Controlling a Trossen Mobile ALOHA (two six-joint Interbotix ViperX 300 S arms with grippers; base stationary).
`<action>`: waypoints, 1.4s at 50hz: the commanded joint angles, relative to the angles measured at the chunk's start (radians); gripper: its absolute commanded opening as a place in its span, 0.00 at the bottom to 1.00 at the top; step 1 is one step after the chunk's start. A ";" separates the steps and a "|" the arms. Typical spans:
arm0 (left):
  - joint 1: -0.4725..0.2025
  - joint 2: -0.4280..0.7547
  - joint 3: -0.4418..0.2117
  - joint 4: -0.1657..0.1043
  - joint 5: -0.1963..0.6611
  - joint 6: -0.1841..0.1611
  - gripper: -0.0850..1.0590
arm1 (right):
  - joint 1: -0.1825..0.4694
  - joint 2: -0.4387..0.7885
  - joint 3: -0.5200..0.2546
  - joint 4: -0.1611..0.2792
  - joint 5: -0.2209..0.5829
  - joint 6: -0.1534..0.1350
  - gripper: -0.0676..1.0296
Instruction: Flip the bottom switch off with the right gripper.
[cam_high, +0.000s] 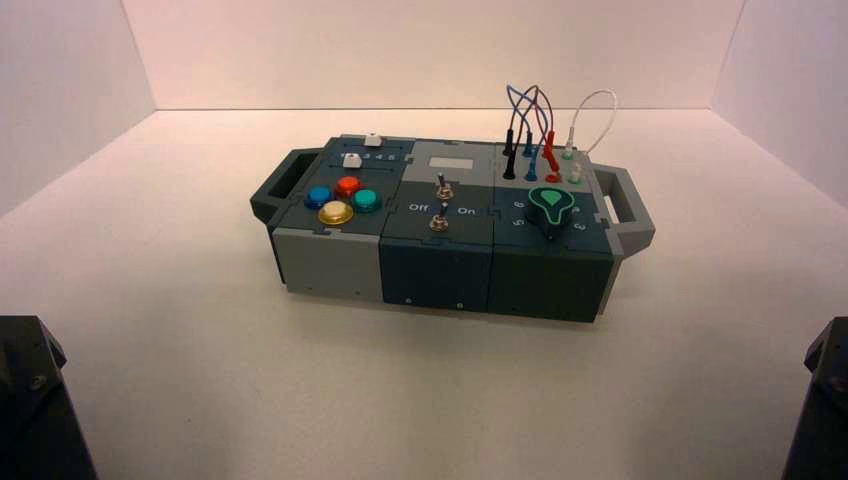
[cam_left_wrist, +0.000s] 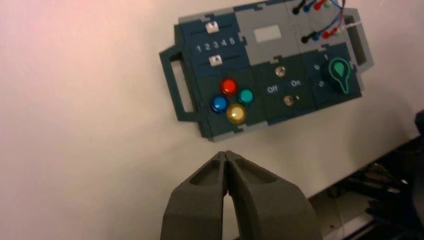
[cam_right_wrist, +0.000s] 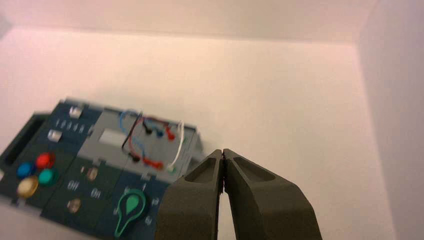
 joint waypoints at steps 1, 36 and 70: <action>-0.012 -0.028 0.021 -0.005 0.009 -0.018 0.05 | 0.055 0.054 -0.041 0.011 0.026 0.002 0.04; -0.018 0.000 0.058 -0.008 0.025 -0.041 0.05 | 0.123 0.164 -0.049 0.178 0.127 0.018 0.04; -0.020 -0.009 0.086 -0.009 0.011 -0.043 0.05 | 0.141 0.247 -0.037 0.198 0.086 0.014 0.04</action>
